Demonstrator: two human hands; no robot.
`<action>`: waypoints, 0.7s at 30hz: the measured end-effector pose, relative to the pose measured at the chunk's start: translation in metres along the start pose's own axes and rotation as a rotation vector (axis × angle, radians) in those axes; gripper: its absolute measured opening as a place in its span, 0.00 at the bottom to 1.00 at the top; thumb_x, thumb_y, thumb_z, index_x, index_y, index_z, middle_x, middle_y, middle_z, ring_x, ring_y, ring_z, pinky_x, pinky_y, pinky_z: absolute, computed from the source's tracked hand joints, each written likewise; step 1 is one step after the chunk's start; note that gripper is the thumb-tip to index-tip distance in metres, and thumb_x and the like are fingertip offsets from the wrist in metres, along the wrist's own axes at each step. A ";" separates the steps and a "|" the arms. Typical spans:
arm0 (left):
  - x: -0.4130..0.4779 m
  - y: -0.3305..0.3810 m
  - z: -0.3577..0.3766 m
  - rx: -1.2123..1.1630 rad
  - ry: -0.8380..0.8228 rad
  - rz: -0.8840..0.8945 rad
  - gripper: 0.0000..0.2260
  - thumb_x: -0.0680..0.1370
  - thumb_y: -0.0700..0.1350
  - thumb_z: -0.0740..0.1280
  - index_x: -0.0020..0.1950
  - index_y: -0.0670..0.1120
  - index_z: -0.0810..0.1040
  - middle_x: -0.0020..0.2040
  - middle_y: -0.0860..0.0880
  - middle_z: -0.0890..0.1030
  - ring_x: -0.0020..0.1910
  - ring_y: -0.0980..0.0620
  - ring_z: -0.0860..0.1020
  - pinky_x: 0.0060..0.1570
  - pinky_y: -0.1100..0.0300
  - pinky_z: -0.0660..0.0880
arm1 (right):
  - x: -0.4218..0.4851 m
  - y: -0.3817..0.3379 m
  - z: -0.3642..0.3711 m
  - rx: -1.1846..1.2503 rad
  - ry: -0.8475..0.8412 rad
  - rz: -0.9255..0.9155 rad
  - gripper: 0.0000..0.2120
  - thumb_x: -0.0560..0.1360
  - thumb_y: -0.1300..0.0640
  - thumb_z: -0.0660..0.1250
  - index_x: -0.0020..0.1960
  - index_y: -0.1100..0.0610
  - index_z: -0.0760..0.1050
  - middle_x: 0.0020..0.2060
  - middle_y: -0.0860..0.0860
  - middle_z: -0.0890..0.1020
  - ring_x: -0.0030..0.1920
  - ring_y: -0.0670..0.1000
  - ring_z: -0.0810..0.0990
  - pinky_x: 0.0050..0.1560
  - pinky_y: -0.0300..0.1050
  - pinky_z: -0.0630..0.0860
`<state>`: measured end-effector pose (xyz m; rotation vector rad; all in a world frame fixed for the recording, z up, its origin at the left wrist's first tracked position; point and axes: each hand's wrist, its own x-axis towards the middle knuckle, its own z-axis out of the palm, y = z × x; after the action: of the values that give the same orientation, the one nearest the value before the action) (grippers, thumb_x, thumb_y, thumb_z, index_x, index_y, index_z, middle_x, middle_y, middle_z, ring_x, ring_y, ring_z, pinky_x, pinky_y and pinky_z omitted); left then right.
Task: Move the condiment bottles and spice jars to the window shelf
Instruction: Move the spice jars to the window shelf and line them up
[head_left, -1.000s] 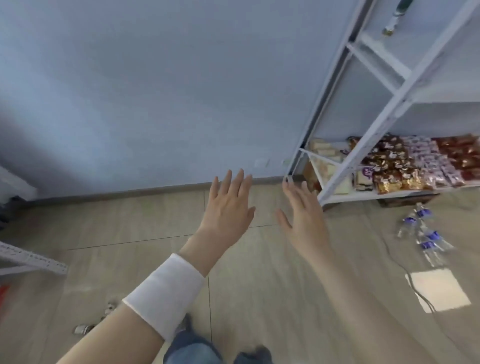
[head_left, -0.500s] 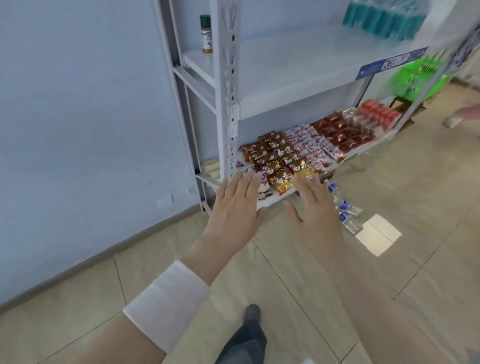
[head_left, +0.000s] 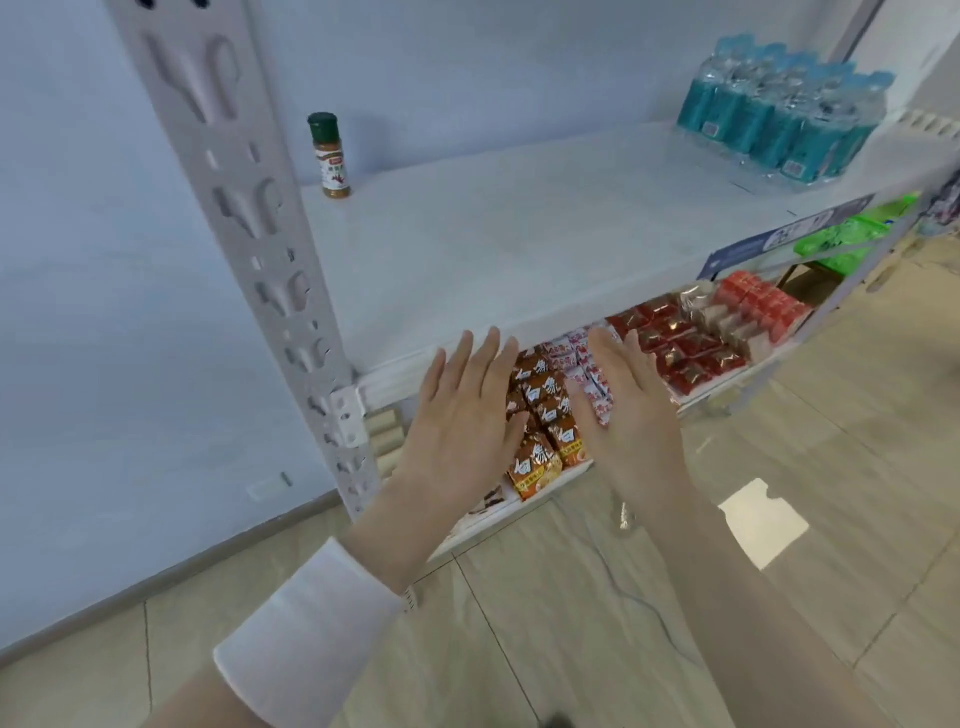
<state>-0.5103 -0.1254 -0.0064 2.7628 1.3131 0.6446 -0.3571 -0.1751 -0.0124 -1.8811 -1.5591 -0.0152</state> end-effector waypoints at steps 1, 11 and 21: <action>0.012 0.000 0.004 -0.003 0.014 -0.022 0.28 0.73 0.47 0.70 0.69 0.38 0.67 0.68 0.39 0.71 0.68 0.38 0.68 0.66 0.41 0.62 | 0.017 0.007 0.001 0.009 -0.014 -0.012 0.26 0.76 0.46 0.55 0.69 0.60 0.67 0.68 0.58 0.71 0.72 0.61 0.61 0.70 0.60 0.60; 0.115 -0.008 0.021 0.083 0.057 -0.420 0.27 0.80 0.53 0.54 0.76 0.48 0.47 0.77 0.50 0.49 0.76 0.50 0.45 0.72 0.56 0.39 | 0.169 0.049 0.019 0.163 -0.225 -0.265 0.24 0.78 0.51 0.59 0.73 0.52 0.60 0.73 0.49 0.62 0.75 0.47 0.50 0.72 0.42 0.45; 0.150 -0.062 0.003 0.100 0.103 -0.752 0.28 0.80 0.52 0.55 0.76 0.48 0.47 0.77 0.51 0.49 0.76 0.52 0.45 0.74 0.55 0.43 | 0.264 -0.013 0.076 0.313 -0.421 -0.414 0.27 0.77 0.52 0.62 0.73 0.55 0.59 0.72 0.51 0.64 0.75 0.51 0.53 0.72 0.45 0.53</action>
<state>-0.4710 0.0273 0.0326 2.0365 2.2490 0.6591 -0.3247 0.0918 0.0461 -1.3477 -2.0743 0.4395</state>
